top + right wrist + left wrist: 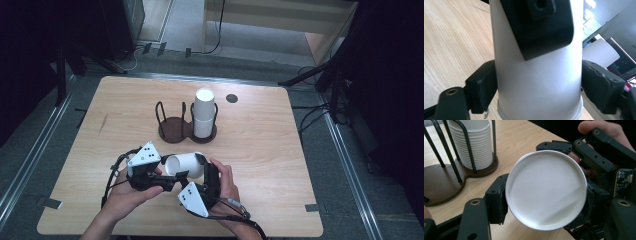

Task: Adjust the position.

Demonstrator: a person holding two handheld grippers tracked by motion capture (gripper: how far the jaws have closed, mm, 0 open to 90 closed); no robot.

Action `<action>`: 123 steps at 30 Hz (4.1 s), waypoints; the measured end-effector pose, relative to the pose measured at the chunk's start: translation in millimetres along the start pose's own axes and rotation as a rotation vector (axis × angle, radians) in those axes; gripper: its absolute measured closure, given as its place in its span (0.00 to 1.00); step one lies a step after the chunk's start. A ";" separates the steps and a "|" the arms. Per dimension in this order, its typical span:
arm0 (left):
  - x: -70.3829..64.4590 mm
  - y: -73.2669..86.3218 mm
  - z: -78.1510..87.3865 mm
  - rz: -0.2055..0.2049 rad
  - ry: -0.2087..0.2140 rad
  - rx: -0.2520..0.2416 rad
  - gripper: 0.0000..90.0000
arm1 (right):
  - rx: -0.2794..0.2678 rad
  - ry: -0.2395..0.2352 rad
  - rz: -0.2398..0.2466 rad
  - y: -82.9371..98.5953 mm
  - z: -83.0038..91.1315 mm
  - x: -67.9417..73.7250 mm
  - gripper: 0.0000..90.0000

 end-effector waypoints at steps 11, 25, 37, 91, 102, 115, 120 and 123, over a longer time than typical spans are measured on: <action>11.3 -4.2 2.4 -0.020 -0.077 -0.063 0.39 | -0.005 -0.002 -0.045 -2.7 3.1 -4.2 0.14; 19.2 -11.6 9.2 -0.063 -0.151 -0.140 0.39 | -0.033 -0.001 -0.102 -6.2 6.4 -11.2 0.14; 29.4 -15.6 12.8 -0.073 -0.209 -0.218 0.39 | -0.028 0.006 -0.139 -2.4 5.8 -14.8 0.13; 45.1 -23.7 13.5 -0.064 -0.231 -0.516 0.39 | -0.035 0.020 -0.625 -5.5 7.9 -52.5 0.16; 47.7 -23.2 16.2 -0.059 -0.241 -0.516 0.39 | -0.010 0.004 -0.742 -7.6 7.4 -53.1 0.15; 45.9 -25.1 17.4 -0.068 -0.238 -0.536 0.39 | 0.023 0.008 -0.936 -21.9 5.7 -63.1 0.00; 47.0 -26.1 18.4 -0.065 -0.241 -0.547 0.39 | 0.017 -0.019 -1.025 -25.0 4.1 -55.9 0.00; 47.5 -26.2 18.7 -0.067 -0.243 -0.549 0.39 | 0.016 -0.022 -1.051 -26.0 3.5 -53.9 0.00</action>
Point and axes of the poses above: each handheld gripper's, and its own axes: z roughly backward along the jaws, y roughly out of its underside, x roughly to its left, the point moved 10 cm from there along -z, roughly forward along the jaws, and after that the axes turned 4 degrees about -x, right-handed, at the moved point
